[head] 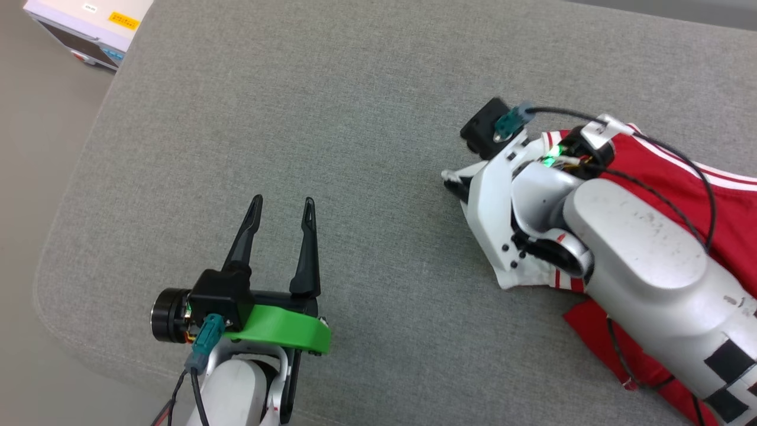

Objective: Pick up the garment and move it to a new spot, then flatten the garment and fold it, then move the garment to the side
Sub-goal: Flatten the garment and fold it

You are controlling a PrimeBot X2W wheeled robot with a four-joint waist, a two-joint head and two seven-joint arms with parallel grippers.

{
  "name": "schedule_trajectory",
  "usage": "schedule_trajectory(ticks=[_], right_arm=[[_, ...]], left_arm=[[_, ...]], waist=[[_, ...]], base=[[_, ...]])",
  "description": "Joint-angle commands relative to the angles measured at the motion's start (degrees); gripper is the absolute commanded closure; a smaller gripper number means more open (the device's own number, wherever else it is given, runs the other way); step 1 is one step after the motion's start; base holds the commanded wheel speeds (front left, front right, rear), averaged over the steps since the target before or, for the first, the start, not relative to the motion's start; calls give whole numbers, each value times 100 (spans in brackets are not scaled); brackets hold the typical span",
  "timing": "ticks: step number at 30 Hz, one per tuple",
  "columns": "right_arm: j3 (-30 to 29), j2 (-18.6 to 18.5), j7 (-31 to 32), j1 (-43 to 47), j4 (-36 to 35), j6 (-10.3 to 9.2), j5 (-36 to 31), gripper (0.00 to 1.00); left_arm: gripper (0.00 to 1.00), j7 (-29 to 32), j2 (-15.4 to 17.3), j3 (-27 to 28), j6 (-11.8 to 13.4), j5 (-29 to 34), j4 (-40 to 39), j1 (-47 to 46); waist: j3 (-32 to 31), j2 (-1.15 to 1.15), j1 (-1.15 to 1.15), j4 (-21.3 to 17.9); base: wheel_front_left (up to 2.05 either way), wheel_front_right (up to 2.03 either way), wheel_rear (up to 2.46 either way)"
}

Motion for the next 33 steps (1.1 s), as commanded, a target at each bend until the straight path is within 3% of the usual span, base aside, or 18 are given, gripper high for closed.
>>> schedule_trajectory(ticks=[1,8,9,10,11,22,28,33], right_arm=[[193,43,-54,27,173,-3,44,100],[1112,192,-178,167,1046,-3,280,100],[1148,207,-286,143,1112,-3,325,68],[1167,208,-433,92,1155,-3,343,3],[1161,198,-598,36,1175,-3,328,0],[-10,-171,-3273,114,874,-3,-78,0],[-1193,-363,-4180,880,656,-3,-736,0],[-2485,-295,-4432,1815,158,-3,-1533,0]], left_arm=[[0,-33,-17,-1,39,-44,4,-62],[0,-33,-17,-8,72,-60,34,-90],[0,-33,-17,5,72,-51,39,-86],[0,-33,-17,22,63,-34,47,-79],[0,-33,-17,35,49,-12,56,-72],[0,-33,-17,369,-182,340,96,140],[0,-33,-3,579,-427,456,83,57],[0,-33,159,719,-762,449,144,-262]], waist=[[35,0,0,39],[22,0,0,40],[3,0,0,21],[-27,0,0,-5],[-52,0,0,-24],[-716,0,0,-511],[-976,0,0,-809],[-1090,0,0,-1041]], base=[[0,0,0],[0,0,0],[0,0,0],[0,0,0],[0,0,0],[0,0,0],[0,0,0],[0,0,0]])
